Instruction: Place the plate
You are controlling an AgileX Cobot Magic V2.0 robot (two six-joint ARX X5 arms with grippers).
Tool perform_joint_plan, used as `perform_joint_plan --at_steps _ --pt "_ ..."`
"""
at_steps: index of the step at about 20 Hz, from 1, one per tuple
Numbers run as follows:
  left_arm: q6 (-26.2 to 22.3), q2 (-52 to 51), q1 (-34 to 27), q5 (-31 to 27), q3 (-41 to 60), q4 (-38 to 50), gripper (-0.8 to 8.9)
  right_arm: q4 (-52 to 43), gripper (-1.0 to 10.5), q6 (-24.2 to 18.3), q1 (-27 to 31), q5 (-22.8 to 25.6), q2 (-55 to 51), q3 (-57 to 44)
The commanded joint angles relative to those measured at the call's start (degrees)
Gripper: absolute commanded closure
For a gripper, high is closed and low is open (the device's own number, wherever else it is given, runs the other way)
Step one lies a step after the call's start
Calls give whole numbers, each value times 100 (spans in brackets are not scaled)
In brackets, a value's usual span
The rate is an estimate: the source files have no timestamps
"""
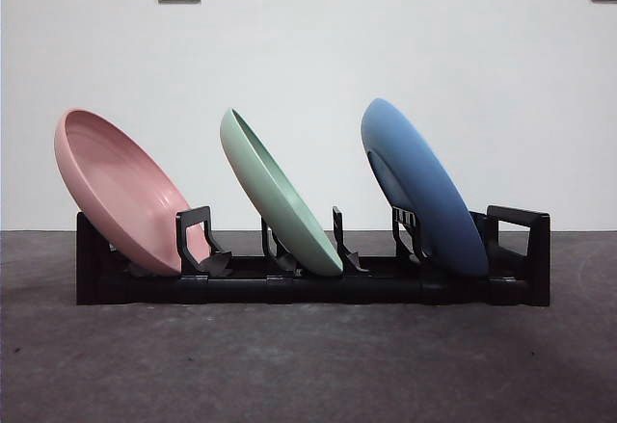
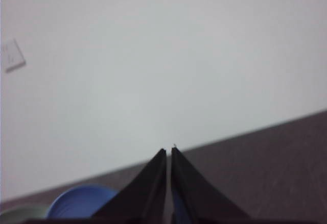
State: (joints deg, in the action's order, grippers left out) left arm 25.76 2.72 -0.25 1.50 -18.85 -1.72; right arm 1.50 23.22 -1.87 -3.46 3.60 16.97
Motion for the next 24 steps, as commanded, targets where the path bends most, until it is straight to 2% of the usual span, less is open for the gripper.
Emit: perform_joint_plan --at_steps 1,4,8,13,16,19,24 --pt "-245 363 -9 164 -920 -1394 803 638 933 -160 -4 -404 396 669" --pt "-540 789 -9 424 -1674 -2293 803 1213 933 -468 -7 -1032 874 1307" --pt "-931 1351 -9 935 -2402 -3241 803 2142 933 -680 -31 -1784 1609 2085" --pt "-1550 2072 -4 1419 -3104 -4489 803 3432 933 -1088 -46 -2430 2516 2986" --pt "-1917 2444 0 1606 -3418 -5141 803 4094 933 -1480 -142 -2503 2946 3418" --pt "-2223 2789 13 1655 -3676 -5729 803 4666 933 -1694 -267 -2485 3318 3746" --pt "-2553 3377 107 1652 -4006 -6522 803 5488 933 -2090 -522 -2033 3960 4135"
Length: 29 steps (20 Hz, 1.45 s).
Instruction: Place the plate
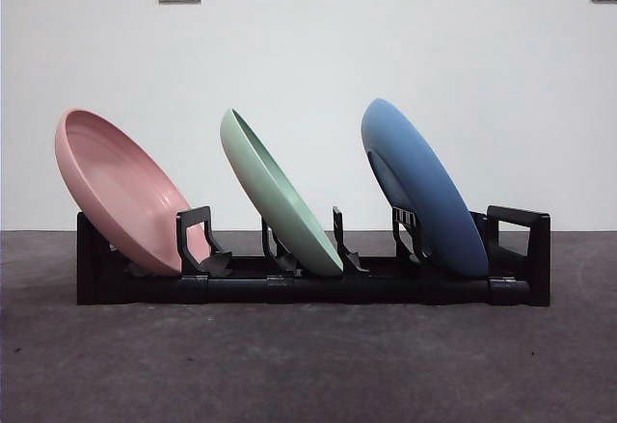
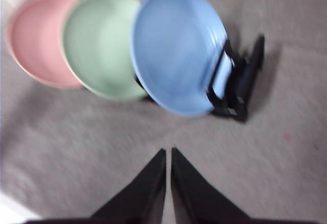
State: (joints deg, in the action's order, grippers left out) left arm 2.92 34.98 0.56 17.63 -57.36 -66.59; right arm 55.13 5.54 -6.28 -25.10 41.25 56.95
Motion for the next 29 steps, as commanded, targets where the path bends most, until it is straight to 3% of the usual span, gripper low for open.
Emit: perform_joint_plan --at_steps 1,2,4,5,8,11,14,19,23,29 --pt "-264 208 52 39 -155 26 800 208 930 -431 -151 179 330 170" --pt "-251 232 70 42 -155 109 757 223 905 -520 -210 197 424 170" --pt "-105 245 70 39 -157 208 585 271 720 -555 -297 415 568 170" --pt "-48 245 70 39 -155 192 526 284 696 -557 -334 461 612 170" --pt "-52 243 70 39 -155 195 528 284 697 -514 -466 466 638 170" --pt "-50 243 70 39 -155 293 528 348 699 -160 -656 459 901 291" --pt "-31 245 70 39 -155 367 528 577 699 -59 -970 474 1646 831" --pt "-28 243 70 39 -155 365 528 634 699 -9 -1572 1038 3206 2159" --pt "-26 245 70 39 -155 525 528 365 699 -11 -2000 1204 4186 3036" --pt "87 245 70 39 -155 811 528 87 701 -2 -2326 1447 5276 3755"
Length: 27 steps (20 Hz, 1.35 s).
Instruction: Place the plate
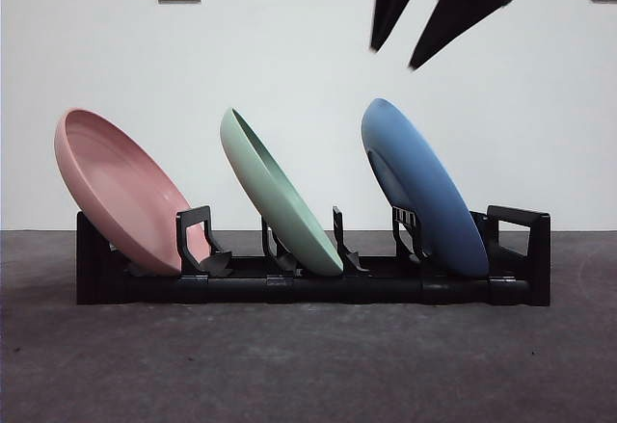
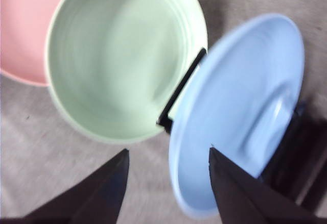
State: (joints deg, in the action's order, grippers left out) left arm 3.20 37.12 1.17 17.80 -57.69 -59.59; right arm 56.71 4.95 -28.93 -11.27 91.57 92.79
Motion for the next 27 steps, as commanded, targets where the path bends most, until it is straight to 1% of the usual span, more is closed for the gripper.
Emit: perform_joint_plan --at_steps 1,6,12,17,19,21,23,25,27 --pt "59 37 9 20 -122 127 528 -144 701 55 -74 85 348 184" --pt "57 85 9 20 -122 138 528 -389 704 37 -72 83 833 181" --pt "55 144 9 20 -122 136 528 -450 921 15 -72 87 1008 181" --pt "50 151 9 20 -122 138 528 -444 935 48 -50 42 944 212" --pt "50 177 9 20 -120 136 528 -345 935 81 -15 -282 870 348" --pt "50 203 9 20 -120 138 528 -168 935 216 -7 -684 798 616" --pt "50 236 9 20 -120 136 528 151 935 214 9 -901 752 1023" --pt "50 264 9 20 -118 133 528 588 935 94 7 -1054 750 1539" --pt "48 284 9 20 -118 133 528 970 935 -201 -11 -1259 739 1998"
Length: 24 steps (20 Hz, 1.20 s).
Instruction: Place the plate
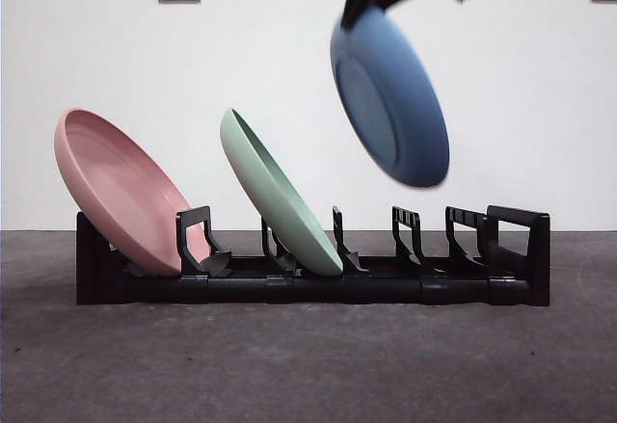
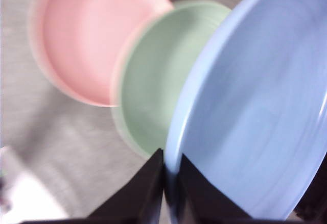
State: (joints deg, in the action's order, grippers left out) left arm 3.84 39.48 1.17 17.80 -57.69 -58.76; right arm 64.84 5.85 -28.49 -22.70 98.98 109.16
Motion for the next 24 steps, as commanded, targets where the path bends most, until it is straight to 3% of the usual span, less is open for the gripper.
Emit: perform_joint_plan --at_steps 1,3,6,8,12,19,21,24 --pt "-15 52 9 20 -118 48 528 321 935 -498 -79 -243 -28 544" --pt "-13 57 9 20 -118 48 528 575 935 -964 -186 -446 -223 678" --pt "-13 59 9 20 -118 50 528 743 935 -1241 -470 -393 -702 581" --pt "-13 59 9 20 -118 50 528 457 934 -1274 -741 -114 -1300 114" --pt "-13 59 9 20 -118 48 528 -927 935 -1263 -1421 1005 -2975 -1696" --pt "13 79 9 20 -118 46 528 -1644 935 -1010 -3128 3930 -5040 -4223" --pt "31 116 9 20 -118 33 528 -1639 935 -745 -3724 4345 -5318 -4819" --pt "31 179 9 20 -118 -13 528 -1572 935 -433 -4688 4531 -5366 -5580"
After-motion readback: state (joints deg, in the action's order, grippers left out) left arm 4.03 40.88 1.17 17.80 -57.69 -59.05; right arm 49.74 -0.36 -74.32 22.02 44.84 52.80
